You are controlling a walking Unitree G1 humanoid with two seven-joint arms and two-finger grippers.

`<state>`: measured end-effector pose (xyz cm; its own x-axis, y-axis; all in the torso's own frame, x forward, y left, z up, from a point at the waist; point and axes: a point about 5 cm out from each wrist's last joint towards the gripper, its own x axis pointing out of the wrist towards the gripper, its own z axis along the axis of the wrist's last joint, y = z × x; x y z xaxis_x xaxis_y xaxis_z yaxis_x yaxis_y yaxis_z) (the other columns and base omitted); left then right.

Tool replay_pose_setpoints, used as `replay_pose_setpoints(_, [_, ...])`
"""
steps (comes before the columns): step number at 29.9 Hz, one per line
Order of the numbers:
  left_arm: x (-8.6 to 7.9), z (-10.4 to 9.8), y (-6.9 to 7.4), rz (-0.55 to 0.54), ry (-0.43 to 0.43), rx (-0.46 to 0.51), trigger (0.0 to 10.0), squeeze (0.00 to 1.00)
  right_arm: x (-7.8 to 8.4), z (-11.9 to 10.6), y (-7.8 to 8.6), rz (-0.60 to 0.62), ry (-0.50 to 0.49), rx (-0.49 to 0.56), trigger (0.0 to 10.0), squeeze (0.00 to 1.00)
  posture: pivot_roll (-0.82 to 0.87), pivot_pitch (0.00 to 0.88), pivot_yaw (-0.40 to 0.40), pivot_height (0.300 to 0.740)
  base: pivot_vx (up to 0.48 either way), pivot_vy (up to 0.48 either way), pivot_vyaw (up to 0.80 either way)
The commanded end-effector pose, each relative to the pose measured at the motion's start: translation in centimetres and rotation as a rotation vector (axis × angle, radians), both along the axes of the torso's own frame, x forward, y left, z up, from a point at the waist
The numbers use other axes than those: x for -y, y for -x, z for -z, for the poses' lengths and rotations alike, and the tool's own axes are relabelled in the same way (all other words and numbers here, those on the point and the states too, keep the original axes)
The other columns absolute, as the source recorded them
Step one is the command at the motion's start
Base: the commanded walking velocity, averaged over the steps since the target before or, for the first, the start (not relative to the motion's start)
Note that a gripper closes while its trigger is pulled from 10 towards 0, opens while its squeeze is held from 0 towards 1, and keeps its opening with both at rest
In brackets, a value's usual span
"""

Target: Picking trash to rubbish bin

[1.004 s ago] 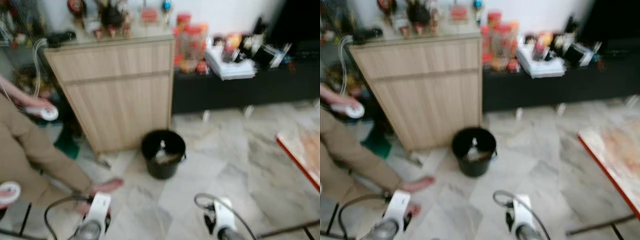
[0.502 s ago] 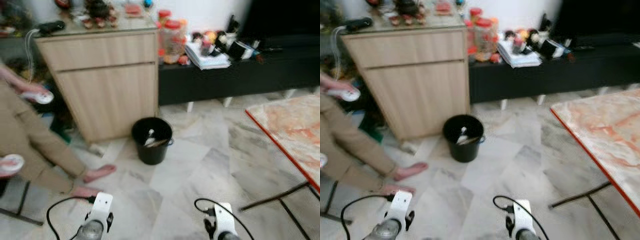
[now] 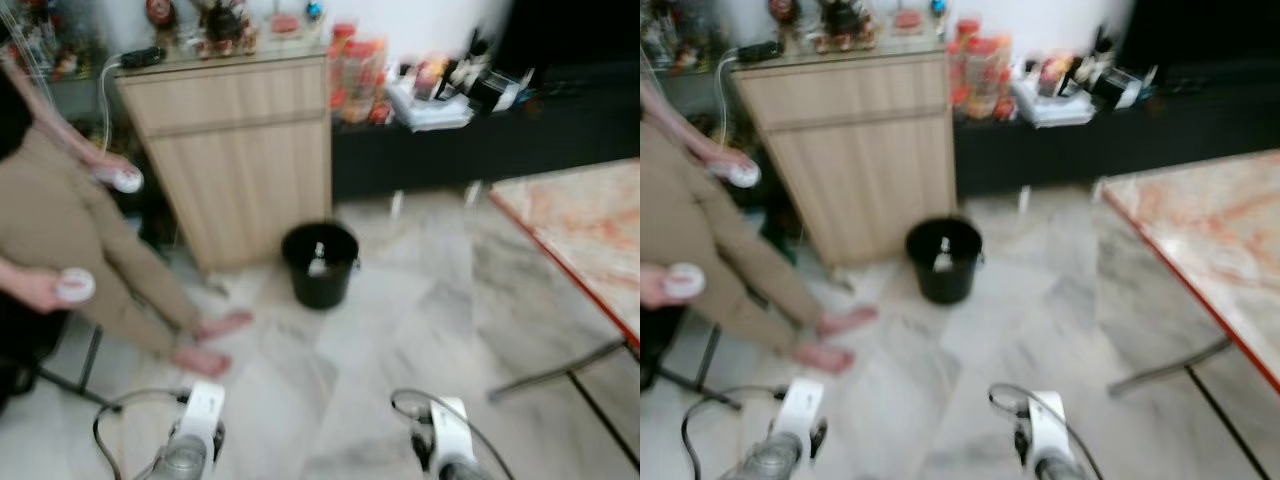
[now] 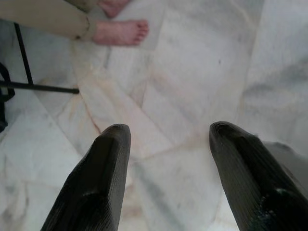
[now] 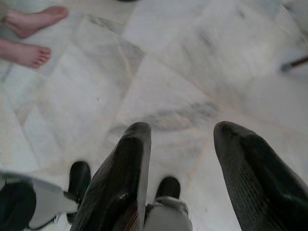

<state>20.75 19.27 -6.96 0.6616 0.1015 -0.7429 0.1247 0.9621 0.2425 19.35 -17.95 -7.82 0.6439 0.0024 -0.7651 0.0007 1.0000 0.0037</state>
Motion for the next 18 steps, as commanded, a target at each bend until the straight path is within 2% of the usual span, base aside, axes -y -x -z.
replay_pose_setpoints(1, [-0.29,-0.38,-0.59,0.015,-0.02,0.014,10.0,0.0,-0.41,-0.1,-0.26,0.005,-0.015,0.011,10.0,0.0,0.02,0.006,0.028,0.74,0.0,0.0,0.0])
replay_pose_setpoints(3, [-0.31,-0.36,-0.55,0.016,-0.021,0.013,10.0,0.0,-0.47,-0.1,-0.26,0.007,-0.02,0.011,10.0,0.0,0.02,0.002,0.032,0.74,0.0,0.0,-0.32])
replay_pose_setpoints(16, [-0.44,-0.38,-0.52,0.026,-0.021,0.016,10.0,0.0,-0.64,0.01,-0.12,0.006,-0.02,0.002,10.0,0.0,0.02,0.0,0.041,0.74,0.0,0.0,-0.78])
replay_pose_setpoints(18, [-0.46,-0.41,-0.56,0.044,-0.043,0.013,10.0,0.0,-0.61,-0.01,-0.15,0.011,-0.019,0.003,10.0,0.0,0.02,0.0,0.041,0.74,0.0,0.0,-0.77])
